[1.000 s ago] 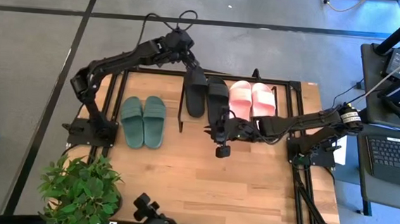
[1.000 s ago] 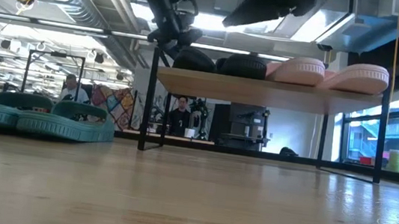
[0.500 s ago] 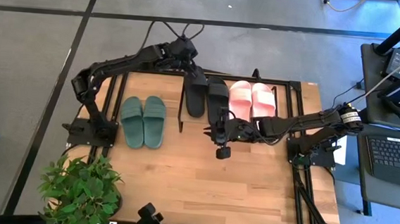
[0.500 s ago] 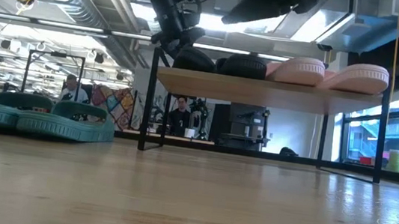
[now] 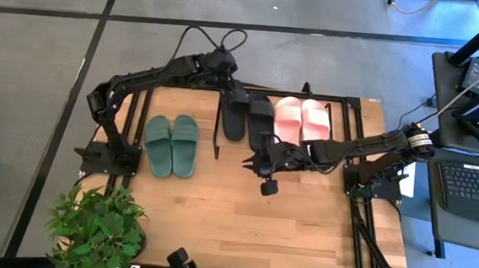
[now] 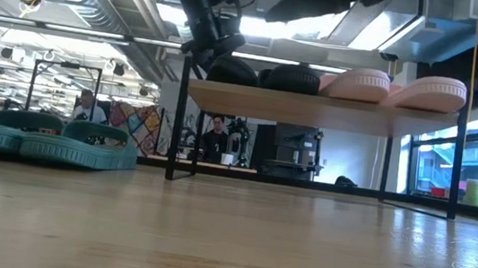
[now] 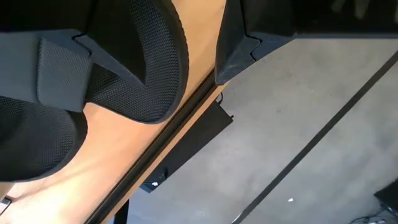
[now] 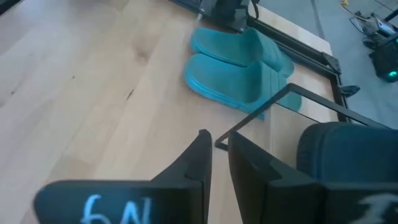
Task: Pick and place slides into the shelf
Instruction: Put the black slide on the shelf
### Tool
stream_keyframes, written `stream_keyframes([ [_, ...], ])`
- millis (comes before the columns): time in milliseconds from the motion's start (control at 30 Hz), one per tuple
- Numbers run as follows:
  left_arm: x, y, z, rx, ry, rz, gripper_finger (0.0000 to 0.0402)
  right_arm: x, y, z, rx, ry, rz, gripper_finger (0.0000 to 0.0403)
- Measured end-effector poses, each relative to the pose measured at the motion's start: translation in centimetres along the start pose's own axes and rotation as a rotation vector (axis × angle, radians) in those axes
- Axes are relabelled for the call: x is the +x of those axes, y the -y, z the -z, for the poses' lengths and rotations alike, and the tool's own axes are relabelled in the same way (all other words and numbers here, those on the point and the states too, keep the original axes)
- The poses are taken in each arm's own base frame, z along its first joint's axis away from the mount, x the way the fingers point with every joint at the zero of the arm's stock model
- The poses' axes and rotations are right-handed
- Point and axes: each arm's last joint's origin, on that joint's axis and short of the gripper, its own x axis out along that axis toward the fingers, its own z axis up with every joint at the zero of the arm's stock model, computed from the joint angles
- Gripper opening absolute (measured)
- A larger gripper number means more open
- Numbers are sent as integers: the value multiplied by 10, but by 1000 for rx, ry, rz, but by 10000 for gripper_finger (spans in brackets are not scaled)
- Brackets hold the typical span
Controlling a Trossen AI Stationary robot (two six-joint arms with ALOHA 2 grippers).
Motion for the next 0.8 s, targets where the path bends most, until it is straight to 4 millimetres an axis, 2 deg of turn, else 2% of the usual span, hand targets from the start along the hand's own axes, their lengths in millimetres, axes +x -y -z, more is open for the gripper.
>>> stream_keyframes([
  [367, -3, 13, 2, 31, -17, 45, 185, 1, 3, -2, 10, 27, 15, 55],
  [533, -3, 13, 2, 31, -17, 46, 185, 20, -1, 0, -14, 39, 18, 55],
  [700, -3, 12, 3, 31, -19, 45, 185, 43, -2, 12, -188, -95, 224, 55],
  [800, -3, 12, 3, 34, -21, 45, 185, 48, -1, 12, -218, -119, 316, 55],
])
